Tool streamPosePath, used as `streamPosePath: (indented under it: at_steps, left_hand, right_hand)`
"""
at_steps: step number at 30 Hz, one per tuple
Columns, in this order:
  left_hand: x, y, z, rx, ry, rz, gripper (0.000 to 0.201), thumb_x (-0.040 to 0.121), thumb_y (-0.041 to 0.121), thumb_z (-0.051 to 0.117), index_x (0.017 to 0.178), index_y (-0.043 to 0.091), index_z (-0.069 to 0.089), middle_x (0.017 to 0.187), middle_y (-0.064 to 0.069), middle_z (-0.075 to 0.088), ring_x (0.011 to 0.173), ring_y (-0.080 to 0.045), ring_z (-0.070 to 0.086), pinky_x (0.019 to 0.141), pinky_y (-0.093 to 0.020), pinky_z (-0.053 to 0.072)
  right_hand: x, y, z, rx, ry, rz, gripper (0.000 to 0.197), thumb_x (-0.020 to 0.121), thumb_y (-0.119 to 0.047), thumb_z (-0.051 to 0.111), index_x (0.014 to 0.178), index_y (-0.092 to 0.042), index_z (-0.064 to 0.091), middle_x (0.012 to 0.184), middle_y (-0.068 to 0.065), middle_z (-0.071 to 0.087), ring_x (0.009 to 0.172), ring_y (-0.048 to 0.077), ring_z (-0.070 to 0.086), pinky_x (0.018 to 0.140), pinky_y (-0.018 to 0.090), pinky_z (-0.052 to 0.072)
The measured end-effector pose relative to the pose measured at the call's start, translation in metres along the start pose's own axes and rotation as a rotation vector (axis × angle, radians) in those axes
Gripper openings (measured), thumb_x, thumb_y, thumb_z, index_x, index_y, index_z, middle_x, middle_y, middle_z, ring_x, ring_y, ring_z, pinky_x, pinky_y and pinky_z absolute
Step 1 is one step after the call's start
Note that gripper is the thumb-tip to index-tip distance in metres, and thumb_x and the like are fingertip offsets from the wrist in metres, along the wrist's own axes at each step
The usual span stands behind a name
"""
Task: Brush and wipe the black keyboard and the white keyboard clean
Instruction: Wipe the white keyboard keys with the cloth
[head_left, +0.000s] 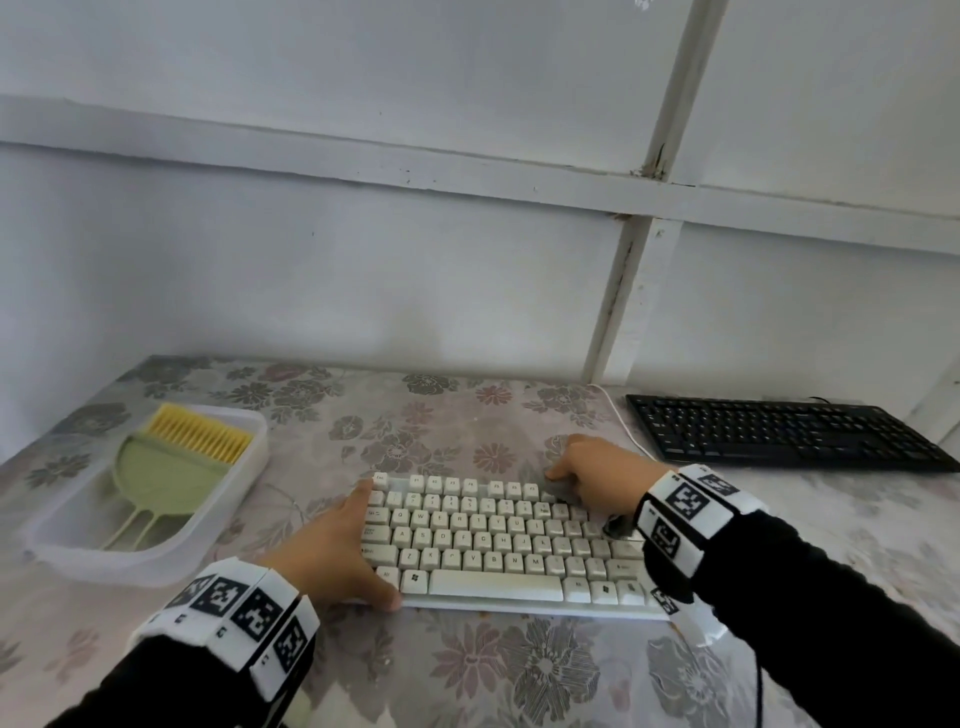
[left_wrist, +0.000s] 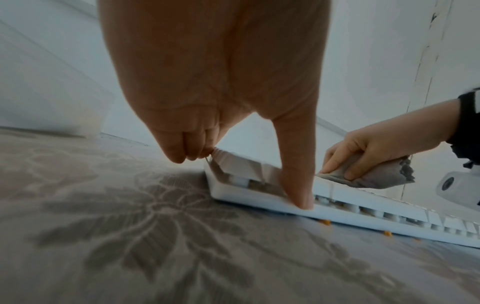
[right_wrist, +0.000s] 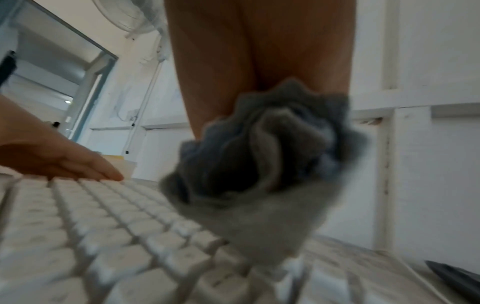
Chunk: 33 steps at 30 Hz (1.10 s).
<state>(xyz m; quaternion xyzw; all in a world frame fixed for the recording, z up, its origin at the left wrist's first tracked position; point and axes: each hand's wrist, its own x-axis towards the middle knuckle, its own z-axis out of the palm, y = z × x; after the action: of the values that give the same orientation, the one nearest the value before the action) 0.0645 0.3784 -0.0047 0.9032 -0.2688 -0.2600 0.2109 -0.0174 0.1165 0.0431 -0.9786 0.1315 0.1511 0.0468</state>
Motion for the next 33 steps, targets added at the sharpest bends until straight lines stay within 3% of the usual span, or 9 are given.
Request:
streamPosePath:
  at_steps: [2,4,7,9,13,17,20,25,33]
  left_hand:
    - [0.0,0.0,0.0,0.001,-0.002,-0.003,0.128,0.062,0.037,0.083,0.149,0.023,-0.009,0.151,0.002,0.026,0.134,-0.017,0.033,0.11,-0.029,0.029]
    - [0.0,0.001,0.0,0.002,-0.005,-0.002,0.128,0.062,0.037,0.082,0.149,0.022,-0.01,0.152,0.002,0.025,0.135,-0.017,0.031,0.111,-0.03,0.028]
    - [-0.002,0.005,-0.001,0.001,-0.004,0.008,0.128,0.063,0.035,0.083,0.149,0.02,-0.012,0.151,0.001,0.025,0.134,-0.017,0.033,0.109,-0.029,0.029]
    - [-0.004,0.008,-0.001,0.01,-0.009,0.012,0.129,0.065,0.035,0.082,0.148,0.019,-0.015,0.151,0.0,0.024,0.133,-0.017,0.034,0.108,-0.027,0.029]
    - [-0.005,0.01,0.0,0.02,-0.009,0.04,0.13,0.064,0.039,0.082,0.147,0.016,-0.016,0.148,-0.001,0.028,0.131,-0.018,0.035,0.106,-0.026,0.03]
    - [-0.007,0.014,-0.002,0.01,-0.002,0.054,0.127,0.068,0.033,0.081,0.145,0.012,-0.018,0.15,-0.002,0.025,0.135,-0.016,0.031,0.103,-0.02,0.028]
    - [-0.006,0.012,-0.001,-0.038,0.007,0.099,0.121,0.065,0.029,0.084,0.146,0.017,-0.005,0.128,0.007,0.032,0.117,-0.007,0.035,0.099,-0.017,0.028]
    - [-0.001,0.004,0.002,-0.061,0.04,0.084,0.121,0.056,0.032,0.087,0.145,0.023,0.006,0.134,0.008,0.039,0.11,-0.007,0.037,0.103,-0.025,0.032]
    - [0.0,0.003,0.003,-0.036,0.037,0.054,0.13,0.054,0.037,0.087,0.148,0.02,-0.001,0.145,0.003,0.033,0.129,-0.015,0.036,0.109,-0.029,0.029]
  right_hand:
    - [-0.004,0.011,-0.006,-0.004,-0.045,0.056,0.024,0.089,0.0,0.046,0.074,-0.012,0.06,0.09,0.007,0.058,0.081,0.022,0.058,0.077,0.024,0.048]
    - [-0.007,0.01,-0.015,0.063,-0.001,0.033,0.021,0.093,-0.008,0.047,0.101,-0.008,0.067,0.098,0.006,0.065,0.084,0.021,0.064,0.08,0.03,0.054]
    - [-0.009,-0.029,-0.028,0.233,0.11,-0.094,0.03,0.099,-0.023,0.04,0.09,-0.004,0.061,0.072,-0.002,0.055,0.056,0.008,0.05,0.052,0.011,0.044]
    - [-0.005,-0.065,-0.03,0.29,0.12,-0.188,0.026,0.099,-0.017,0.039,0.087,-0.006,0.059,0.07,-0.004,0.047,0.055,0.007,0.044,0.048,0.01,0.045]
    - [0.011,-0.12,-0.016,0.185,0.035,-0.298,0.021,0.095,-0.015,0.043,0.098,-0.002,0.06,0.098,0.004,0.044,0.087,0.024,0.055,0.088,0.03,0.049]
    - [0.011,-0.13,-0.004,-0.06,0.022,-0.363,0.022,0.094,-0.007,0.042,0.106,-0.008,0.06,0.095,0.003,0.036,0.093,0.028,0.049,0.091,0.04,0.043]
    - [0.003,-0.117,0.001,-0.156,0.098,-0.409,0.027,0.095,-0.006,0.044,0.118,-0.007,0.057,0.116,0.011,0.044,0.099,0.029,0.054,0.095,0.039,0.045]
    - [-0.009,-0.076,0.006,-0.045,0.123,-0.325,0.023,0.098,-0.014,0.04,0.108,-0.004,0.059,0.102,0.007,0.046,0.087,0.022,0.053,0.087,0.025,0.048]
    - [-0.013,-0.019,0.008,-0.135,0.058,-0.162,0.017,0.09,0.001,0.046,0.091,-0.007,0.061,0.097,0.003,0.041,0.082,0.021,0.047,0.061,0.018,0.033]
